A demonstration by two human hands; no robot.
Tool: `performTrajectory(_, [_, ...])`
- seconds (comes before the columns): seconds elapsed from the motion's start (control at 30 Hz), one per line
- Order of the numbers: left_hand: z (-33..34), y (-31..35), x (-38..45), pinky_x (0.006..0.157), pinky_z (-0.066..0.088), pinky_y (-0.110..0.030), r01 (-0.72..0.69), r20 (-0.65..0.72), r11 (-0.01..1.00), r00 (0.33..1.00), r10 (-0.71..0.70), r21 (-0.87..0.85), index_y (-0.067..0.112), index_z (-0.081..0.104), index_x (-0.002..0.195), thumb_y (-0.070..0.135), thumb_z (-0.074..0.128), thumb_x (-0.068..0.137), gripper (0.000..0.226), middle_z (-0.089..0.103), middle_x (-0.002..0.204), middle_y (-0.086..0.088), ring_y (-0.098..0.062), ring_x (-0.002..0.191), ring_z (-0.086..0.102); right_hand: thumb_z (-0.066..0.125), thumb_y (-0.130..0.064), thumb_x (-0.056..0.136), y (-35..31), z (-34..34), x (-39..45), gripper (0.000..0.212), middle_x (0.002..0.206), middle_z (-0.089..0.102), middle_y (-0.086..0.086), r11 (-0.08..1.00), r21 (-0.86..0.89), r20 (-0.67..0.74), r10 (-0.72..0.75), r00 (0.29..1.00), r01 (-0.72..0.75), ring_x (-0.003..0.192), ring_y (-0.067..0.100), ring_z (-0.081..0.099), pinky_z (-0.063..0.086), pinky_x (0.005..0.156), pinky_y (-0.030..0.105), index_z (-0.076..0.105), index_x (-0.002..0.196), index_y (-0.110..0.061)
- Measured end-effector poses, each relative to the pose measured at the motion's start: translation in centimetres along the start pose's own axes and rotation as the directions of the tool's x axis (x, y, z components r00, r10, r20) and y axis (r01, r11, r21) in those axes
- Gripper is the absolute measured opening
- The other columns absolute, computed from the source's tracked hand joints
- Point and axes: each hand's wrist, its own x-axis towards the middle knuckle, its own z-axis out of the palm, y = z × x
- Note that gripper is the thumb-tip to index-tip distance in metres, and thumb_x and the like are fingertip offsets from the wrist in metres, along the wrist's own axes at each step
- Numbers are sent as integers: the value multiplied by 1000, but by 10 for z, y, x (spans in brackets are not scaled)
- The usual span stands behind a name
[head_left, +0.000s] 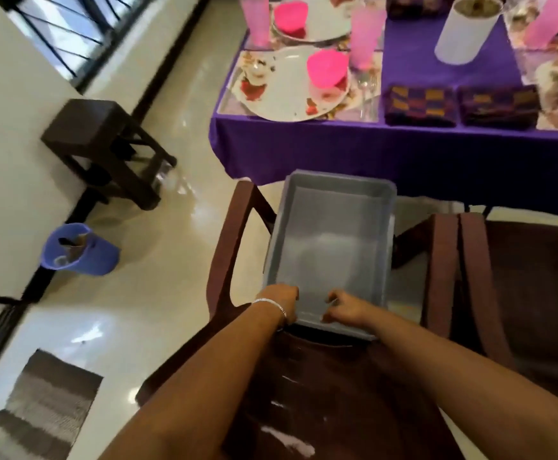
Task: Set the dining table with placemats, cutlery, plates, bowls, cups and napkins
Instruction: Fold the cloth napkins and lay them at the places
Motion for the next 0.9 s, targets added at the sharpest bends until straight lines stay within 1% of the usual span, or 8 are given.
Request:
performTrajectory(0.07, [20,-12,32,96,49,-45,-25,57,995,998,20,98,12,56,123,15,60,85,38,58,125,-14,-34,116,55,65,-13,86,7,19,30,31,106,59,10,987,-157,33,33,999,-27,101,24,57,48,87,30,57,115,-15])
performTrajectory(0.13, [42,-20,53,96,48,-44,-58,112,981,993,38,184,10,59,120,16,61,84,37,60,123,-14,-34,118,54,61,-22,89,19,37,50,35,126,56,12,932,-360,52,66,996,-43,115,28,55,47,96,33,60,124,-17])
performTrajectory(0.23, [79,-33,85,100,42,-42,-114,132,968,988,86,224,6,49,130,13,62,85,48,52,132,-16,-34,125,47,54,-30,92,46,59,78,47,152,25,16,803,-591,61,146,987,-82,136,34,32,33,109,44,49,138,-22])
performTrajectory(0.33, [110,-45,107,106,35,-45,-118,159,967,984,83,227,7,38,136,9,62,84,58,44,140,-17,-35,131,40,46,-34,97,70,77,95,42,160,-2,12,772,-630,108,191,976,-82,146,34,6,15,116,51,48,138,-32])
performTrajectory(0.43, [130,-50,125,111,30,-48,-141,210,963,973,92,229,8,37,136,9,61,84,58,43,141,-17,-36,134,36,41,-44,98,80,89,108,42,160,-12,8,782,-616,93,195,976,-97,147,32,-6,6,115,55,48,138,-34])
performTrajectory(0.73, [135,-51,139,107,32,-49,-205,166,920,974,157,334,6,34,139,4,43,94,46,45,139,-20,-39,130,41,34,-44,100,80,92,105,57,158,-1,19,632,-774,56,121,991,-33,145,39,3,-1,114,61,29,148,-15])
performTrajectory(0.83, [116,-47,129,98,42,-45,-200,198,923,970,139,330,7,42,132,3,47,93,40,55,130,-16,-35,120,53,39,-40,98,73,86,90,53,155,12,20,584,-811,85,73,994,27,140,39,17,10,114,56,34,146,-18])
performTrajectory(0.9, [101,-41,111,97,45,-46,-206,253,928,959,128,311,10,42,133,7,56,89,46,55,131,-14,-36,120,53,46,-34,94,64,80,70,50,149,24,18,568,-821,94,43,995,53,134,38,28,19,111,51,41,142,-23])
